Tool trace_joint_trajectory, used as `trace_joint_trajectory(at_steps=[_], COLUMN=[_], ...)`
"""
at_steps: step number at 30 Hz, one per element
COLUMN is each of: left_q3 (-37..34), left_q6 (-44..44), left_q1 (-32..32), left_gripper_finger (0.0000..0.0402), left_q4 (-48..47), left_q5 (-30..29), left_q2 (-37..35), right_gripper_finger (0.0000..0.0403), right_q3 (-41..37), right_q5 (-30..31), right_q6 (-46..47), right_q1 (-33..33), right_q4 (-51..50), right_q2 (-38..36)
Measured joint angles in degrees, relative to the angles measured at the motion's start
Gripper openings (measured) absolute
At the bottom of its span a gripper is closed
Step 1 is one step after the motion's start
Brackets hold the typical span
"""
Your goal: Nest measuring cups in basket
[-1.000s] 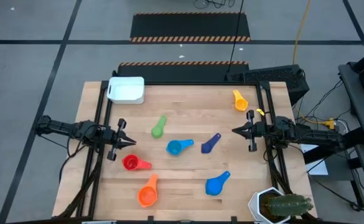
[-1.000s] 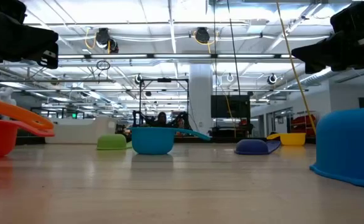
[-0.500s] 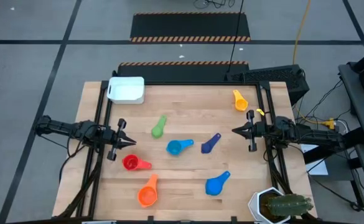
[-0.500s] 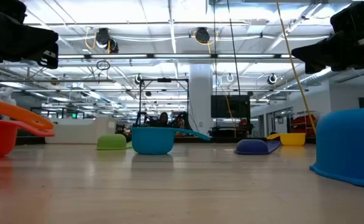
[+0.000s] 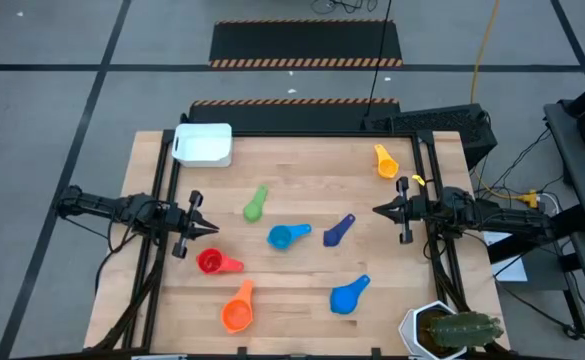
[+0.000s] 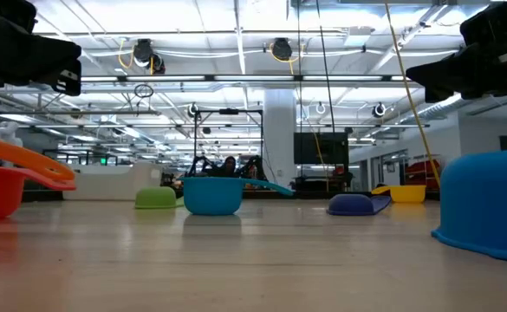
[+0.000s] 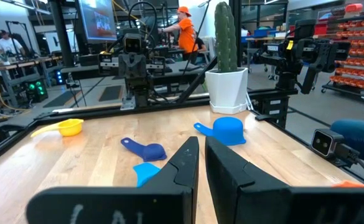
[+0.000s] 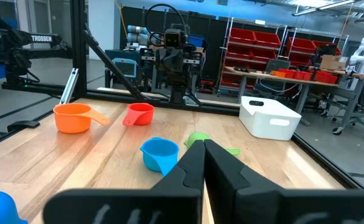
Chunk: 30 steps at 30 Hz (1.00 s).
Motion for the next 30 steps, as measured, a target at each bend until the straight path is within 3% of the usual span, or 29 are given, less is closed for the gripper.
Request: trace_joint_trajectory(at_steps=[22, 30], left_q3=[0.02, 0.02], left_q6=[0.04, 0.36], left_q1=[0.0, 0.02], left_gripper_finger=[0.0033, 0.0033], left_q4=[0.91, 11.43], left_q5=[-0.99, -1.08], left_q2=[0.02, 0.0], right_gripper_finger=[0.0, 0.0], right_q3=[0.0, 0.0], right_q5=[-0.01, -0.01], right_q6=[0.0, 0.0], right_q1=[0.0, 0.0], right_q4=[0.01, 0.02], right_q2=[0.0, 0.0])
